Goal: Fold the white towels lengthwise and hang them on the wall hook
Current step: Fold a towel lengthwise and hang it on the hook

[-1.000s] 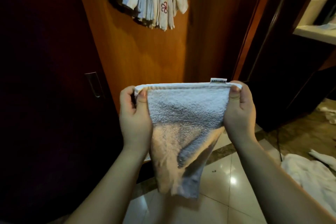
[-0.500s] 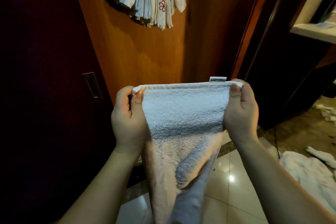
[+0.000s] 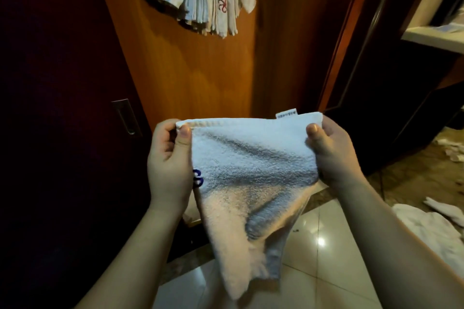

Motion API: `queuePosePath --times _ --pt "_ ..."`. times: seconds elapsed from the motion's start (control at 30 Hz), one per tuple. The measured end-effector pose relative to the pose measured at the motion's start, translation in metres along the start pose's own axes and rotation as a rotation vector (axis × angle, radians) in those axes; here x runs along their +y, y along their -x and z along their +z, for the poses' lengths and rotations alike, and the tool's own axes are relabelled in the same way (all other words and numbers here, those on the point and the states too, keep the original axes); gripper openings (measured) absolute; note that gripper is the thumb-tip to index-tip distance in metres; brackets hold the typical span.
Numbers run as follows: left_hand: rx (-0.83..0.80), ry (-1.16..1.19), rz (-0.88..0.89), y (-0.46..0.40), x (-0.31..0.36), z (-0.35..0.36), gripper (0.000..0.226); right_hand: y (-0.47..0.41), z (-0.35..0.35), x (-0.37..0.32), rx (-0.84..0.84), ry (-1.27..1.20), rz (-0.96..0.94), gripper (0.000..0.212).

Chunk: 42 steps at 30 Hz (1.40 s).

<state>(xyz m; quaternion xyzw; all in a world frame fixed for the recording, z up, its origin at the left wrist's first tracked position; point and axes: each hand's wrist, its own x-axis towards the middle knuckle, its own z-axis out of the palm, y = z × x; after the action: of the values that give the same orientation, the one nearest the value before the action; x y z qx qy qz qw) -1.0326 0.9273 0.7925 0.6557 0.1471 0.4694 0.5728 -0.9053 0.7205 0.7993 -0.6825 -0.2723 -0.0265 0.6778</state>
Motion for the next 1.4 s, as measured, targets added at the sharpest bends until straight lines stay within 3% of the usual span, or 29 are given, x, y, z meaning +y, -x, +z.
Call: queuePosePath --times 0.1,0.2,0.3,0.53,0.7,0.87,0.93,1.03,1.13,1.23,1.33,1.4 --pt "-0.073 0.089 0.020 -0.002 -0.002 0.001 0.016 -0.004 -0.006 0.005 -0.252 -0.391 0.253 0.081" --pt "-0.132 0.210 -0.032 -0.005 -0.001 0.003 0.015 -0.004 -0.014 0.011 -0.433 -0.574 0.457 0.077" --pt "-0.180 0.281 -0.086 -0.005 0.000 0.003 0.013 -0.002 -0.021 0.018 -0.491 -0.628 0.536 0.072" --pt "-0.260 0.285 -0.179 -0.003 0.005 0.001 0.005 -0.004 -0.023 0.019 -0.482 -0.754 0.565 0.062" --pt "-0.504 0.235 -0.344 -0.010 -0.003 -0.015 0.040 -0.006 -0.020 0.024 -0.434 -0.738 0.518 0.059" --pt "-0.542 0.205 -0.408 -0.006 -0.022 -0.021 0.009 -0.007 -0.024 0.027 -0.445 -0.638 0.499 0.064" --pt "-0.551 0.263 -0.381 0.000 -0.028 -0.020 0.028 -0.006 -0.024 0.030 -0.433 -0.586 0.507 0.064" --pt "-0.523 0.378 -0.426 0.007 -0.036 -0.017 0.041 -0.004 -0.025 0.032 -0.405 -0.423 0.520 0.074" --pt "-0.467 0.393 -0.520 0.010 -0.038 -0.012 0.031 0.000 -0.026 0.034 -0.379 -0.426 0.600 0.086" --pt "-0.402 0.324 -0.664 0.011 -0.042 -0.006 0.014 0.005 -0.021 0.036 -0.296 -0.469 0.723 0.062" --pt "-0.273 0.336 -0.809 0.013 -0.052 0.001 0.043 0.014 -0.010 0.043 -0.183 -0.451 0.826 0.031" --pt "-0.173 0.318 -0.828 0.020 -0.054 0.009 0.042 0.023 0.001 0.050 -0.084 -0.433 0.864 0.029"
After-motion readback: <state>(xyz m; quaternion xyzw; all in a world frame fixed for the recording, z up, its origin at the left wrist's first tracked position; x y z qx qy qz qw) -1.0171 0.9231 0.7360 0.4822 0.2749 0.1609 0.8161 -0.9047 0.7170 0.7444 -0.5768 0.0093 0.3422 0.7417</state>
